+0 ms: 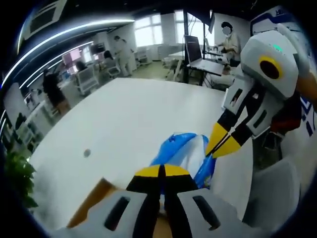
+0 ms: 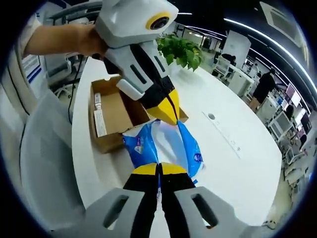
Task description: Operate the shoe box by opening the lid, removing the specified soft item, and placing it in the target area until the item is outside and the box remains undamaged.
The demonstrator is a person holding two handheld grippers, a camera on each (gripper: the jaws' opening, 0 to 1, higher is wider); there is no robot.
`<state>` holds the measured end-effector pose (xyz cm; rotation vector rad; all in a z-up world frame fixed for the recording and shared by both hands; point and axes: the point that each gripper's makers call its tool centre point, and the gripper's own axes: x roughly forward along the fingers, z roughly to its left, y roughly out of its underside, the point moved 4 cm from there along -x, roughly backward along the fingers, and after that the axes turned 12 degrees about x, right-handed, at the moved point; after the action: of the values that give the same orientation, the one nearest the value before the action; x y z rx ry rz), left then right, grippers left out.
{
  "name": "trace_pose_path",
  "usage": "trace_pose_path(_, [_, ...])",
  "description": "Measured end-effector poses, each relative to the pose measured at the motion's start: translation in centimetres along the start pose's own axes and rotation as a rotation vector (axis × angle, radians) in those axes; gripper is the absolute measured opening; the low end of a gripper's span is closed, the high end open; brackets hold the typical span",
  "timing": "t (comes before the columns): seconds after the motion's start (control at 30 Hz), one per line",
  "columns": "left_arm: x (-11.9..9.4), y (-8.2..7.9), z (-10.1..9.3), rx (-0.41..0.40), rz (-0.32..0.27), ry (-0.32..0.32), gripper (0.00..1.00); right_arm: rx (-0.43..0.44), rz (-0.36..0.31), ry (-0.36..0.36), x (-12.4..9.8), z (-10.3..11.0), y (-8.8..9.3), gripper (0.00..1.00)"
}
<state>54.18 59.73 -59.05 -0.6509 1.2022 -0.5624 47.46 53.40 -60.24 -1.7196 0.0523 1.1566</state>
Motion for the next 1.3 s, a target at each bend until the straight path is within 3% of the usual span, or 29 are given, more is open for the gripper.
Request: trace_pose_path(1.3, [9.2, -5.5, -2.1, 0.072, -0.026, 0.105, 0.00, 0.088, 0.073, 0.098, -3.4, -8.4, 6.8, 0.00])
